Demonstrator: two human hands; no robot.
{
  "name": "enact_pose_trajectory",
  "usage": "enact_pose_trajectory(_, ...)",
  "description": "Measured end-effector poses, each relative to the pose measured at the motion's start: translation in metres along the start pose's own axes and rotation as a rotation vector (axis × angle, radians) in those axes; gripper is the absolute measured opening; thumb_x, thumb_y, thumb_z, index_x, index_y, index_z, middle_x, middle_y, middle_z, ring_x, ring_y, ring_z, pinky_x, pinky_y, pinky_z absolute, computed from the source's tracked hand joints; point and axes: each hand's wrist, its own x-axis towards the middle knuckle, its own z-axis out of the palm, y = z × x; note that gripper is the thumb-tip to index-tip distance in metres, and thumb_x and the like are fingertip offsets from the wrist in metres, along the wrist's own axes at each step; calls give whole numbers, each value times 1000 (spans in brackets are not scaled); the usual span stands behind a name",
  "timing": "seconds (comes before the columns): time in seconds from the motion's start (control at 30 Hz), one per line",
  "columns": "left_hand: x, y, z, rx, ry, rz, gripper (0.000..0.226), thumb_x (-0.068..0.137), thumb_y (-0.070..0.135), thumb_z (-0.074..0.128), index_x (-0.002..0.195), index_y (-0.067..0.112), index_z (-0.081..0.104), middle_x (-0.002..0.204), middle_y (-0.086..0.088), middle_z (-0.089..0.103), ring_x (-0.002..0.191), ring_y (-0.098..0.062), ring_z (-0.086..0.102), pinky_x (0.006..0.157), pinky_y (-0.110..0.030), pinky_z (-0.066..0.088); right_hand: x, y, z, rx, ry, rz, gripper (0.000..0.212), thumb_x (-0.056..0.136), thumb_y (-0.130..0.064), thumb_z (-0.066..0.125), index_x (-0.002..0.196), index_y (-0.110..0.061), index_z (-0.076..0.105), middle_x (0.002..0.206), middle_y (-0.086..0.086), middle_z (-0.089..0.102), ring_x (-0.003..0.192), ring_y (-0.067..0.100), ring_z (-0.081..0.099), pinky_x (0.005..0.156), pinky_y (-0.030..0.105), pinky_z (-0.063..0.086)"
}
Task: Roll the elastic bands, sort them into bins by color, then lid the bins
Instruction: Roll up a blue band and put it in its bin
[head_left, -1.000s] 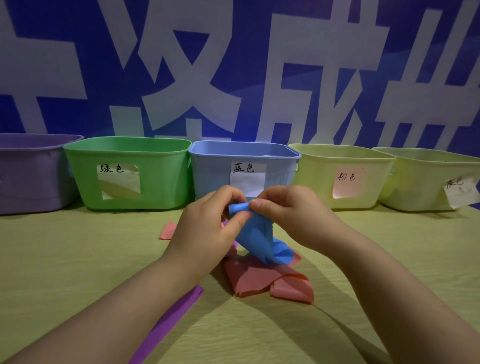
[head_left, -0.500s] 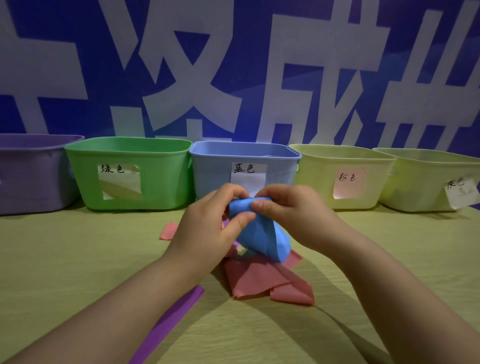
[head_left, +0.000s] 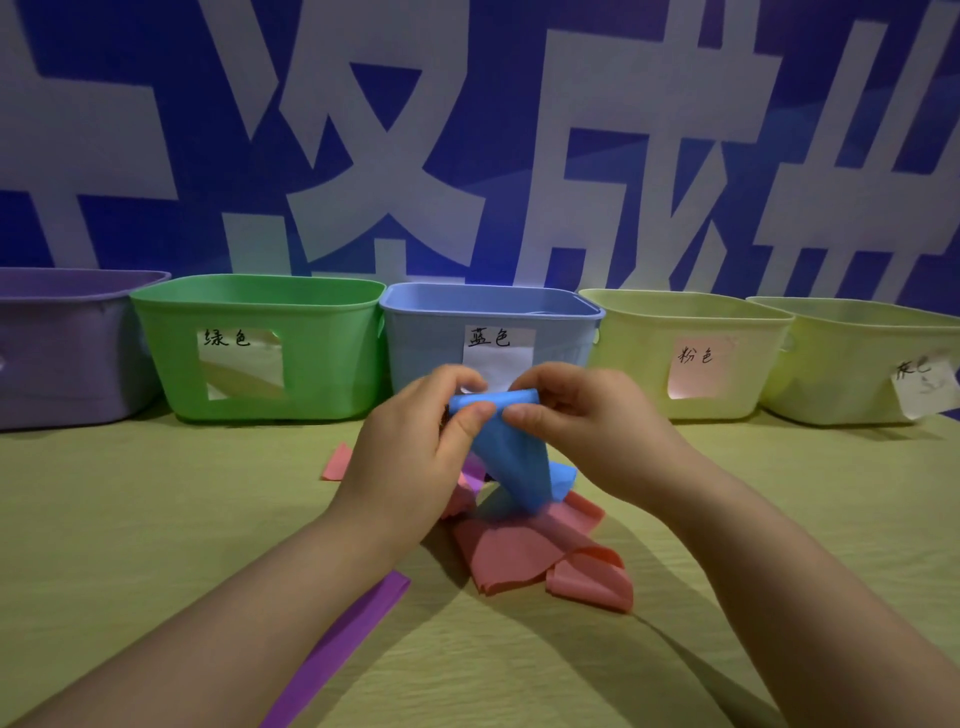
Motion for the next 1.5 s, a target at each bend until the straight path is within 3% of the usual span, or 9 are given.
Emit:
enact_pose_trajectory(0.1,-1,2,-2,-37,-6,-15,14,79,31,58,91,28,51,81,12,57,71,-6,51,65,-13,38,-1,1,0,15,-4,35,23,89,-34,56,87,-14,67,77,10,66,70,19,56,69,34,46)
enact_pose_trajectory(0.23,0,0,-3,19,-30,-50,7,86,18,62,88,21,56,61,14,49,62,2,49,55,-10,33,-2,-1,-1,103,-48,70,31,91,-37,52,85,-12,69,63,-5,60,54,-3,53,55,11,41)
enact_pose_trajectory(0.4,1,-2,-2,7,-20,-71,6,90,25,57,86,21,58,58,12,48,61,3,50,54,-11,33,0,2,3,95,14,-5,22,77,-37,69,96,-33,57,78,-6,59,70,4,53,71,23,45)
enact_pose_trajectory(0.63,-1,0,0,-61,-37,-81,12,81,39,58,87,29,52,77,13,57,71,1,50,62,-12,37,0,0,2,-25,-7,-5,5,87,-32,61,84,-29,57,69,-7,57,62,3,47,57,17,36)
enact_pose_trajectory(0.8,-2,1,-1,25,-50,-17,13,84,19,66,85,23,53,67,14,50,66,9,47,59,-8,34,0,3,1,15,-53,58,32,90,-40,53,88,-11,66,70,6,55,61,11,42,60,30,37)
enact_pose_trajectory(0.97,0,0,-2,22,-52,-36,4,89,21,59,89,17,58,64,13,49,64,6,47,57,-9,33,0,2,5,124,-24,-10,25,76,-39,70,96,-30,58,79,-7,58,73,7,52,69,25,45)
enact_pose_trajectory(1.1,-2,3,-1,-11,-30,-38,17,91,31,52,101,18,56,69,16,49,63,6,49,58,-6,33,0,0,3,84,37,-34,7,83,-25,66,84,-25,59,78,5,62,69,12,50,68,33,44)
enact_pose_trajectory(1.33,-1,3,-1,-10,-35,41,15,81,33,54,90,20,54,80,16,52,73,9,46,65,-5,34,1,4,6,120,-30,55,46,86,-47,52,81,-3,65,64,4,44,61,15,39,60,37,39)
enact_pose_trajectory(1.5,1,-2,-1,12,-20,36,21,82,35,52,89,16,58,77,15,51,70,0,44,65,-5,34,0,4,7,212,-6,11,44,63,-59,62,96,-31,61,79,2,61,72,14,57,73,30,48)
